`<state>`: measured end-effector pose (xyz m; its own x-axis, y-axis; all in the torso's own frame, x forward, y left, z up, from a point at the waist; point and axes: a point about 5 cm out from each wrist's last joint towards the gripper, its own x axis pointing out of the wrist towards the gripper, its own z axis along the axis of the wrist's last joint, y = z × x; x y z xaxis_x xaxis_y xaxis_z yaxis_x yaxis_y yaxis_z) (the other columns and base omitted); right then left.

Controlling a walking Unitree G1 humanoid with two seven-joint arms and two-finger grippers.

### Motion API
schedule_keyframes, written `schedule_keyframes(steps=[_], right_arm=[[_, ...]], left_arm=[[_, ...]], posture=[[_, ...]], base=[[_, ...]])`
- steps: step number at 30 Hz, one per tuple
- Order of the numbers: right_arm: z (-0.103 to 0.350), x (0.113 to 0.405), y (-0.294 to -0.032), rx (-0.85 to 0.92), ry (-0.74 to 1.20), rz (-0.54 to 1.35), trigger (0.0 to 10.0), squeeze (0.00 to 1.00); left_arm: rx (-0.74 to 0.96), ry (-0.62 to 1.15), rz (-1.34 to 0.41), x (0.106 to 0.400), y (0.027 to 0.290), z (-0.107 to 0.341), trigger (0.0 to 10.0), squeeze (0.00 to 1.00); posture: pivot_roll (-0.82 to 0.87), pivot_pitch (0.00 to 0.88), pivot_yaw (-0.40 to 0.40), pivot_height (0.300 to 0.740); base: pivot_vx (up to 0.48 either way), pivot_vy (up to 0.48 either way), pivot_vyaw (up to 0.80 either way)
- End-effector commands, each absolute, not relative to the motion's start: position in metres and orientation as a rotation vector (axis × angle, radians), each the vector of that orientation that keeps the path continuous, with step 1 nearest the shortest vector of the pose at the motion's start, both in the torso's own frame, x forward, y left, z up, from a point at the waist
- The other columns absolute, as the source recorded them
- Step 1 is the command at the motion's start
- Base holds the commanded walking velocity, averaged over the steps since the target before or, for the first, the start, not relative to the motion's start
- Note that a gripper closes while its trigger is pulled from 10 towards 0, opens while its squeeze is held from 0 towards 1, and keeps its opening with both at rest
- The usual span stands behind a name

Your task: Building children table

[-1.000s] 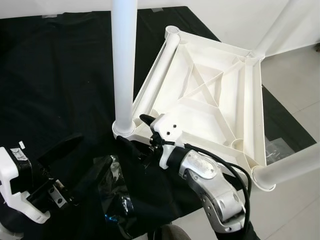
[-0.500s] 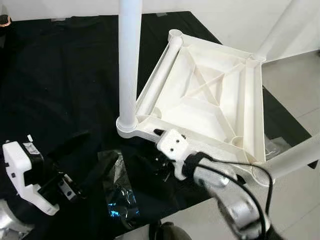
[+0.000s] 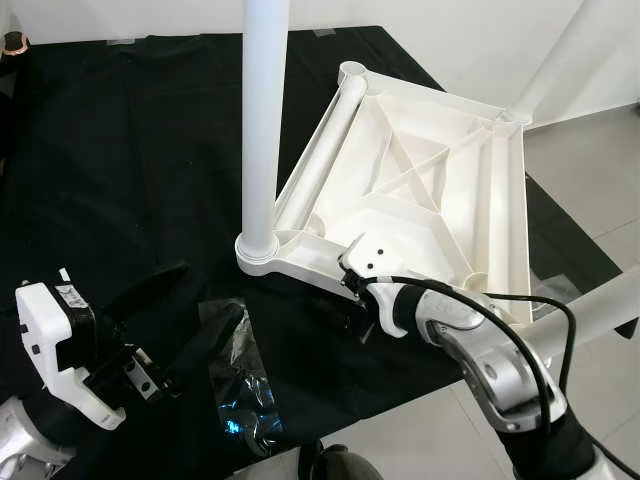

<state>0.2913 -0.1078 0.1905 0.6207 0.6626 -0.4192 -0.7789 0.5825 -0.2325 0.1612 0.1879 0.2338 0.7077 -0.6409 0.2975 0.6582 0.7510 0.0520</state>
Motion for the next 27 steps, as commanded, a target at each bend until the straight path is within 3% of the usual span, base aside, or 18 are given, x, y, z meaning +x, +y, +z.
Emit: schedule_keyframes(steps=[1, 5, 8, 9, 10, 27], right_arm=[[0.189, 0.295, -0.118, -0.399, 0.346, 0.837, 8.0, 0.00], [0.188, 0.300, -0.127, -0.418, 0.373, 0.820, 8.7, 0.00], [0.186, 0.305, -0.134, -0.449, 0.394, 0.806, 8.5, 0.00], [0.185, 0.307, -0.137, -0.465, 0.401, 0.807, 7.5, 0.00], [0.185, 0.310, -0.140, -0.487, 0.400, 0.815, 0.2, 0.00], [0.199, 0.314, -0.143, -0.645, 0.340, 1.115, 0.0, 0.00]], left_arm=[[-0.058, -0.303, -0.729, 0.158, 0.185, 0.233, 10.0, 0.00], [-0.058, -0.302, -0.727, 0.157, 0.185, 0.233, 10.0, 0.00], [-0.057, -0.301, -0.727, 0.157, 0.185, 0.233, 10.0, 0.00], [-0.057, -0.301, -0.727, 0.157, 0.185, 0.233, 10.0, 0.00], [-0.056, -0.301, -0.726, 0.157, 0.185, 0.233, 10.0, 0.00], [-0.051, -0.294, -0.722, 0.154, 0.186, 0.234, 10.0, 0.00]], posture=[[0.12, 0.233, -0.129, 0.740], [0.12, 0.236, -0.131, 0.740], [0.12, 0.238, -0.132, 0.740], [0.12, 0.238, -0.132, 0.740], [0.13, 0.241, -0.132, 0.740], [0.13, 0.256, -0.137, 0.740]], base=[[0.000, 0.000, 0.00], [0.000, 0.000, 0.00], [0.000, 0.000, 0.00], [0.000, 0.000, 0.00], [0.000, 0.000, 0.00], [0.000, 0.000, 0.00]])
